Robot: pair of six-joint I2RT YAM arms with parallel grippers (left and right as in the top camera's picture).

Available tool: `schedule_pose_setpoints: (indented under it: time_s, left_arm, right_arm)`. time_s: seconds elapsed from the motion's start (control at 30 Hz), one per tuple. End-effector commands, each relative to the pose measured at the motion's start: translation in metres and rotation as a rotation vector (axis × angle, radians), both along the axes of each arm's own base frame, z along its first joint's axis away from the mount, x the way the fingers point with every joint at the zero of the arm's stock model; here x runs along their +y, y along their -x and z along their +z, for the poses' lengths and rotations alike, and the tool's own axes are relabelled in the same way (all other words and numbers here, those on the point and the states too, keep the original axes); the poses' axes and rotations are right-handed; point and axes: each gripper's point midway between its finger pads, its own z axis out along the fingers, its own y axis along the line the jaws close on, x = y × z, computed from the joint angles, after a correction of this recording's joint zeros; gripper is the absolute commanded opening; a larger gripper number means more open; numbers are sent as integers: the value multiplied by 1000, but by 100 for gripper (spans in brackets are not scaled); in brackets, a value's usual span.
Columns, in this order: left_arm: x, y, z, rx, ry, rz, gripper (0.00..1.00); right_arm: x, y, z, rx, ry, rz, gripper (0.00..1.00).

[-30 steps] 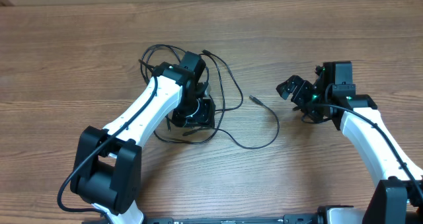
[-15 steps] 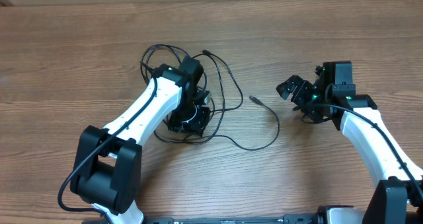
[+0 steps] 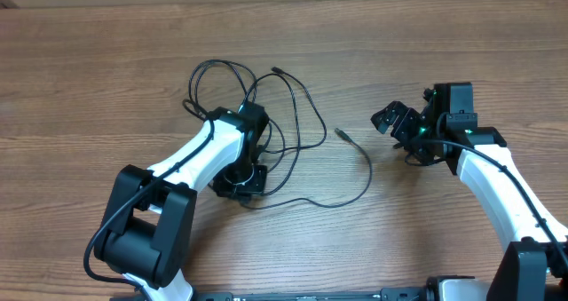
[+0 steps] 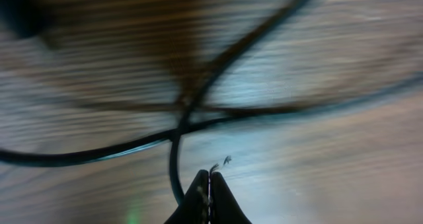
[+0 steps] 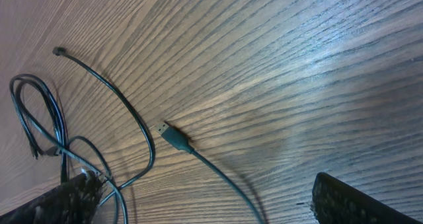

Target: Untangle cables

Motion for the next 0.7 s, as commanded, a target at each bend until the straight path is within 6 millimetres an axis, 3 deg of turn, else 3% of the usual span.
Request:
schedule_pose_setpoints:
  time_s: [0.0,0.2,0.43,0.53,0.67]
  left_arm:
    - [28,-2,-7,-49,-178,89,4]
    - [51,-3,-5,-85,-309,137,6]
    - [53,4,3,-18,-281,180,4]
    - [51,-6,17,-29,-276,186,4]
    - [38,-34,38,-104,-229,200,4]
  right_arm:
    - [0,-7,8,-26,11,3,100]
    - [0,-7,8,-26,11,3,100]
    - [0,-7,8,-26,11,3,100]
    - [0,-7,8,-26,11,3,100]
    - [0,-7,8,-26,11,3,100]
